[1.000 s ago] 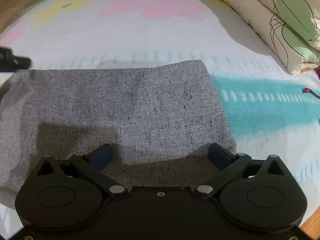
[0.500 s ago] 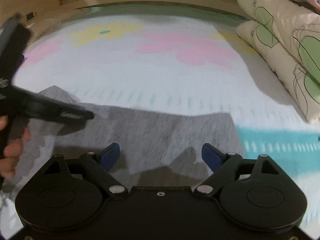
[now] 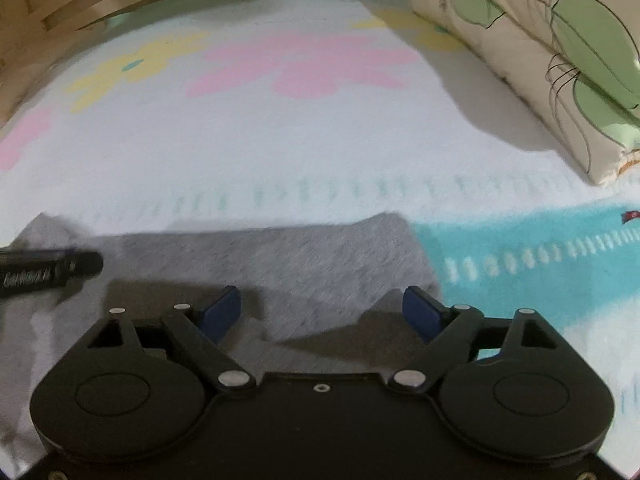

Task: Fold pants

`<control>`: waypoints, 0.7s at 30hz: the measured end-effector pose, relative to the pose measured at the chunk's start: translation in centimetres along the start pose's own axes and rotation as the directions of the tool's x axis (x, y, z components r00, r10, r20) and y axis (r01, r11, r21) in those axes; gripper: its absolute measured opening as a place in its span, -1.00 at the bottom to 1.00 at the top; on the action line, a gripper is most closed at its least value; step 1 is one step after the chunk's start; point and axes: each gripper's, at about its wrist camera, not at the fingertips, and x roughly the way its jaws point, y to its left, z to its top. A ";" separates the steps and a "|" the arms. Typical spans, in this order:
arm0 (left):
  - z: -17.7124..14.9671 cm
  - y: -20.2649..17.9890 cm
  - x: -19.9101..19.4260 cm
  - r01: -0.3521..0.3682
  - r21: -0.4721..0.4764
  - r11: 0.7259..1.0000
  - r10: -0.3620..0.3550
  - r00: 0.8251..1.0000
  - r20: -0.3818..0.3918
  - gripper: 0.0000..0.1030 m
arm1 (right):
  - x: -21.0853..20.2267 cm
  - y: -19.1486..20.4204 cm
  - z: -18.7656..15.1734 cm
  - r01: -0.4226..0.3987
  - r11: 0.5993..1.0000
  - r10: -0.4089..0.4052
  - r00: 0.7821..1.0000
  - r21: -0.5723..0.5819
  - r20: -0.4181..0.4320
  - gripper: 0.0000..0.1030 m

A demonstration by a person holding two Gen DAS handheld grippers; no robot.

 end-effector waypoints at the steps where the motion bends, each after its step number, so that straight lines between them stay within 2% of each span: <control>1: 0.0 0.5 -0.6 -0.014 -0.007 1.000 0.014 1.000 0.012 -0.41 | -0.3 0.2 -0.3 -0.021 1.000 0.020 1.000 -0.006 -0.014 0.73; 2: 0.0 1.0 -1.2 -0.025 -0.018 1.000 0.025 0.999 0.021 -0.41 | -0.2 0.3 -0.5 -0.041 0.999 0.041 0.999 -0.016 -0.029 0.75; 4: 0.0 2.2 -2.6 -0.038 -0.045 0.998 0.039 0.999 0.028 -0.41 | -0.1 1.0 -1.7 -0.057 0.996 0.053 0.996 -0.061 -0.069 0.91; 6: -0.2 3.2 -4.1 -0.046 -0.060 0.997 0.048 0.998 0.031 -0.41 | 0.9 2.2 -3.0 -0.007 0.989 -0.010 0.994 -0.150 -0.106 0.99; 8: -0.7 4.0 -5.8 -0.065 -0.060 0.996 0.068 0.997 0.042 -0.40 | 0.2 3.0 -4.1 0.023 0.981 -0.026 1.000 -0.192 -0.012 0.98; 13: -3.5 7.5 -10.2 -0.104 -0.147 0.984 0.115 0.991 0.067 -0.37 | -0.3 3.4 -4.1 0.019 0.993 -0.030 0.996 -0.117 -0.089 0.98; 16: -5.9 10.2 -12.0 -0.159 -0.210 0.965 0.176 0.982 0.062 -0.21 | -0.3 4.2 -4.0 0.049 0.992 -0.061 0.994 -0.116 -0.096 0.98; 19: -8.3 12.8 -13.6 -0.221 -0.264 0.939 0.244 0.968 0.056 -0.18 | -0.3 4.7 -4.0 0.066 0.991 -0.078 0.991 -0.116 -0.107 0.98; 21: -9.9 14.7 -14.4 -0.268 -0.317 0.910 0.295 0.955 0.039 -0.15 | -0.2 5.1 -3.7 0.077 0.991 -0.090 0.989 -0.111 -0.119 0.98</control>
